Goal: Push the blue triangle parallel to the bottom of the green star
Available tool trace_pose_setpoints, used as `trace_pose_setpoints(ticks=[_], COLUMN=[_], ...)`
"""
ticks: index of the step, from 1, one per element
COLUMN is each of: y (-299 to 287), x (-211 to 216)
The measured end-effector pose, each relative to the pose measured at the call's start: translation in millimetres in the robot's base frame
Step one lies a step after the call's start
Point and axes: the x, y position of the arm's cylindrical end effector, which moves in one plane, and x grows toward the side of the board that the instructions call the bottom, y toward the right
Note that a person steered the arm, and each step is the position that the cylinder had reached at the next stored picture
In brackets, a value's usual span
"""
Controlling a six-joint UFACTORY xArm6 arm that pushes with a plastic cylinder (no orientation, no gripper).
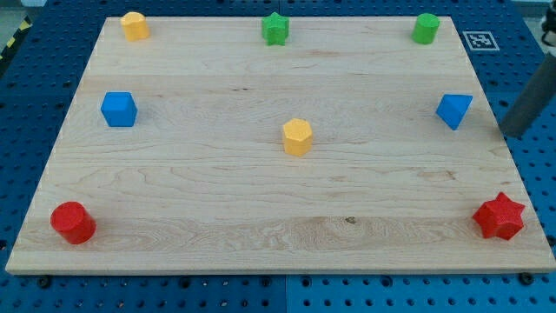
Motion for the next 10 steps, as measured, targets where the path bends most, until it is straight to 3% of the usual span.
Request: trace_pose_setpoints(ticks=[3,10], y=[-63.7,-221.7], x=[-46.9,-36.5])
